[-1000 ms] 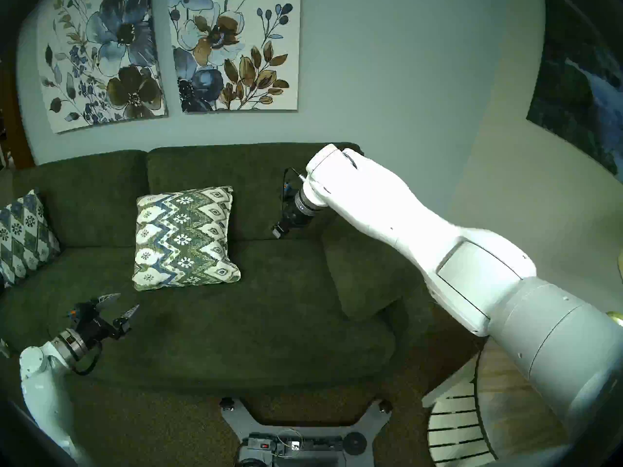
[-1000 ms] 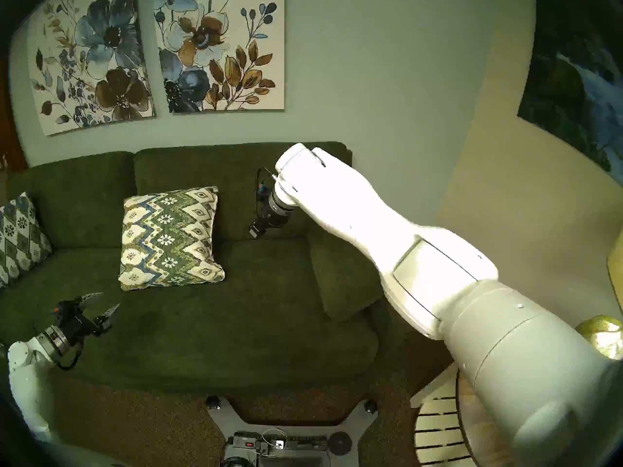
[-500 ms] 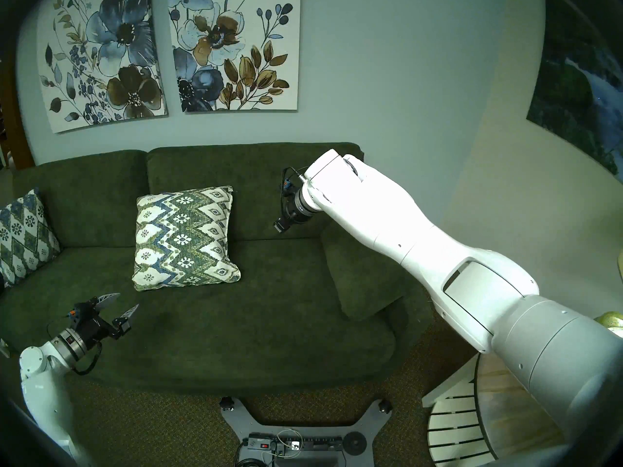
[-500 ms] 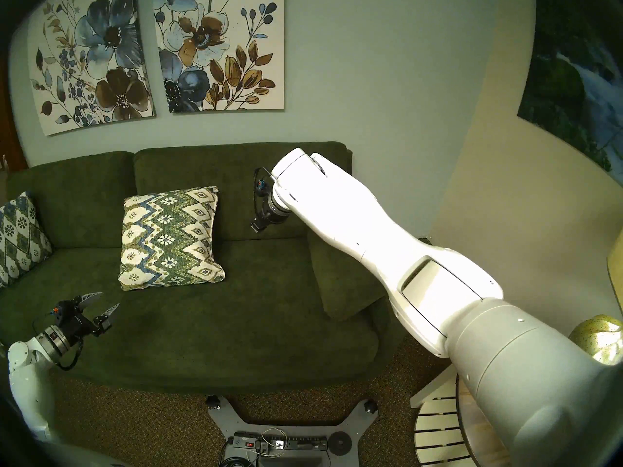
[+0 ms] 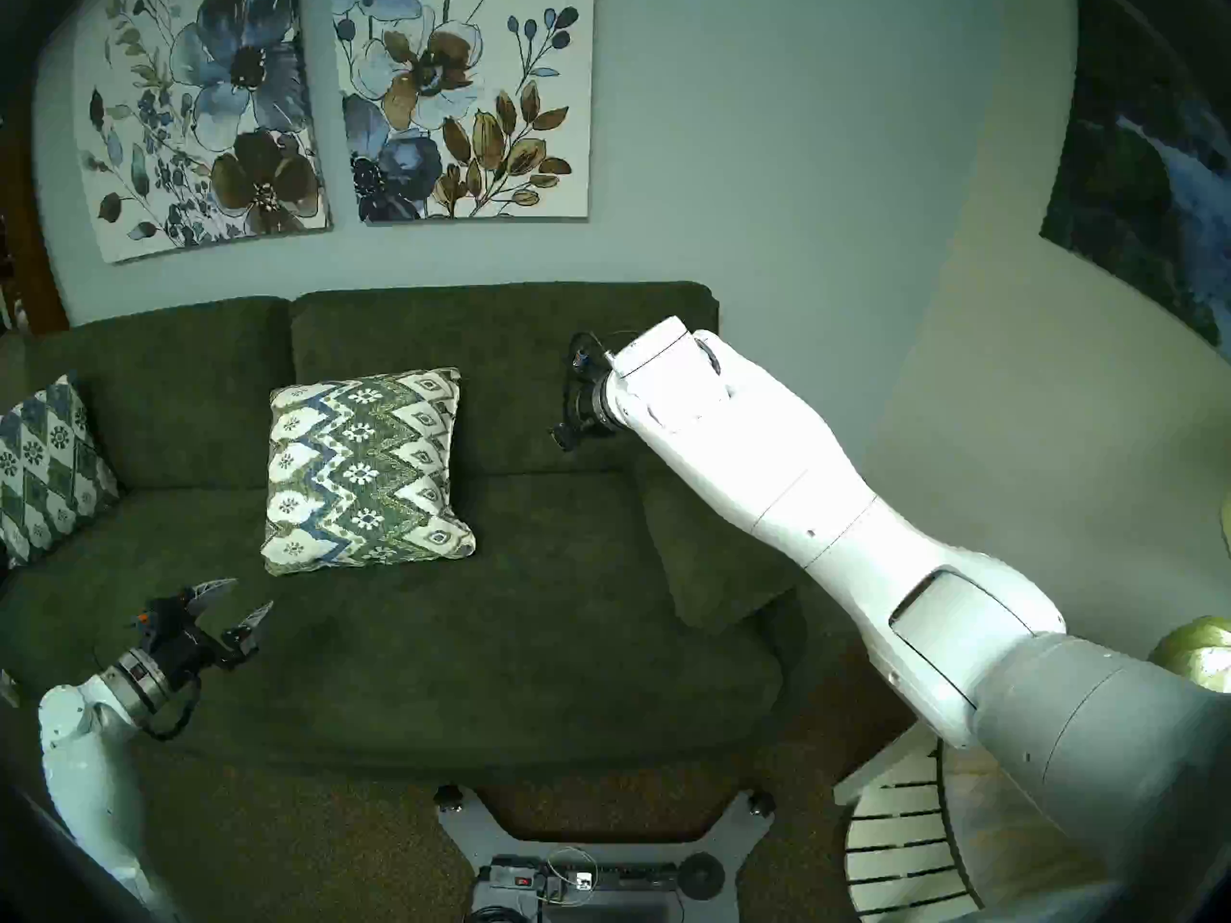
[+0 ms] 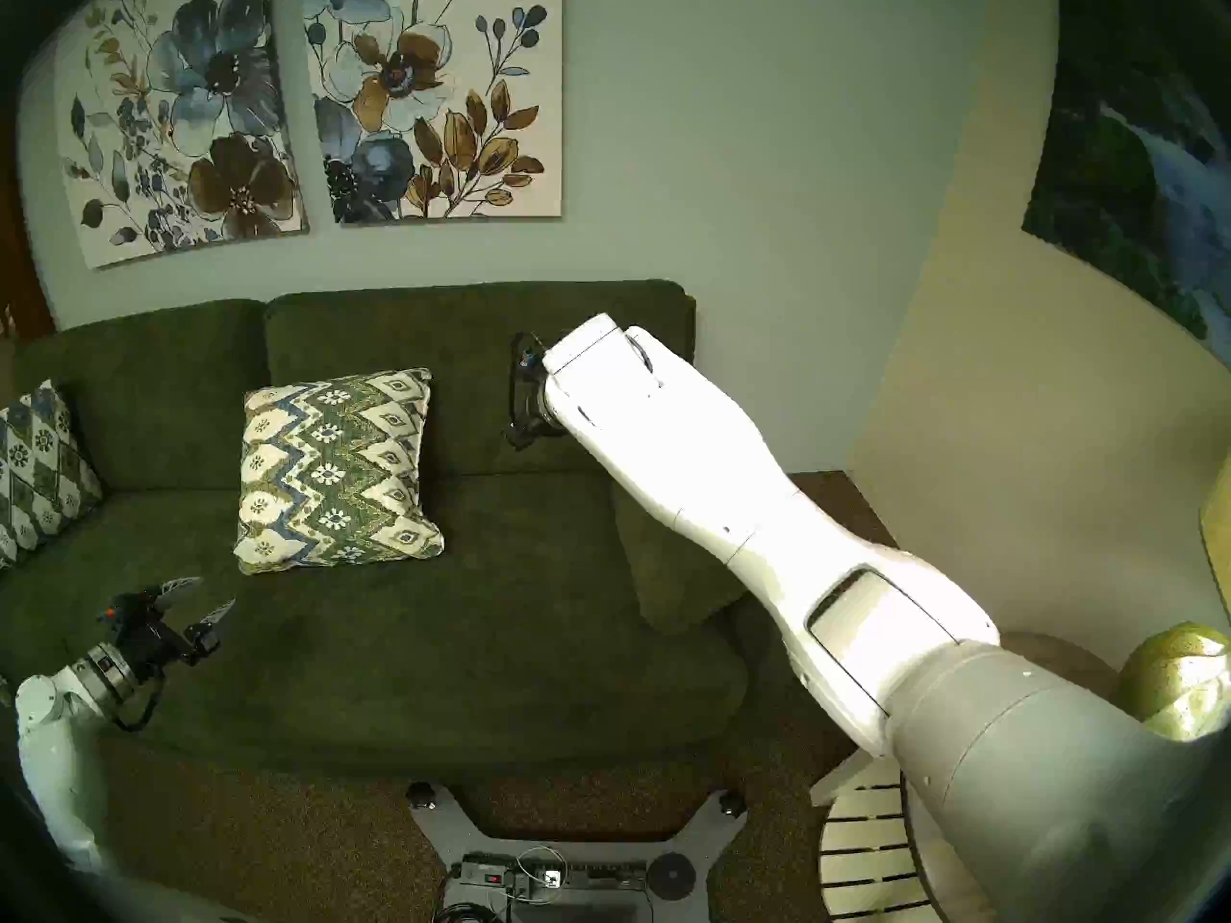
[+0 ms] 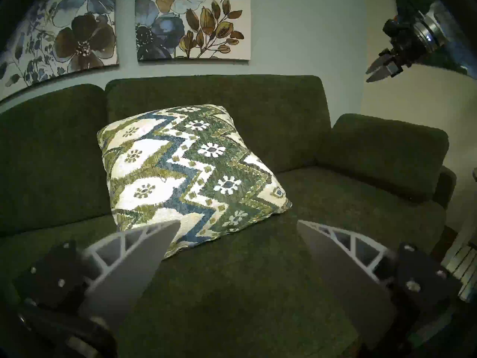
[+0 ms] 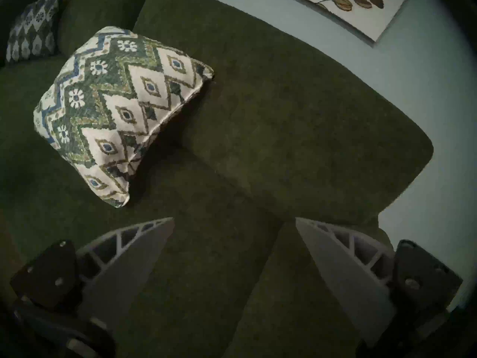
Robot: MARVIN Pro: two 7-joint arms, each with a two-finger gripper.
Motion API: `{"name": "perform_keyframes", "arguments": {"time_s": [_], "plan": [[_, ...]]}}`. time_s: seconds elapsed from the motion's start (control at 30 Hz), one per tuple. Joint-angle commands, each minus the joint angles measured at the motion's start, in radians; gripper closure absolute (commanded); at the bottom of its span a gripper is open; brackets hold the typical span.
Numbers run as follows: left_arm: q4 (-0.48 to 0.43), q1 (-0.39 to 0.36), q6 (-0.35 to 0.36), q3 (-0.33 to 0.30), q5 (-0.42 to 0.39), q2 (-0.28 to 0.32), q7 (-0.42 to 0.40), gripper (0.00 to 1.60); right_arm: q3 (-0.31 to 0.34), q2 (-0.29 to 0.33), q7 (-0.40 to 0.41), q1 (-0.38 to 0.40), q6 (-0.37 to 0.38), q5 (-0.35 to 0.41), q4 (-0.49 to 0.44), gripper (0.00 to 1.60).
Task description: Fix throw pillow on sofa
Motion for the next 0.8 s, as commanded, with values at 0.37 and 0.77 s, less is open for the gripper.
{"name": "perform_keyframes", "arguments": {"time_s": [0.37, 0.77], "plan": [[0.01, -0.015, -0.002, -0.01, -0.011, 0.007, -0.008, 0.0, 0.077, -0.009, -0.295, -0.167, -0.002, 0.076, -0.203, 0.0], [-0.11, -0.155, 0.003, 0.225, 0.035, -0.078, 0.081, 0.0, 0.075, -0.011, -0.313, -0.168, -0.002, 0.099, -0.197, 0.0]]}}
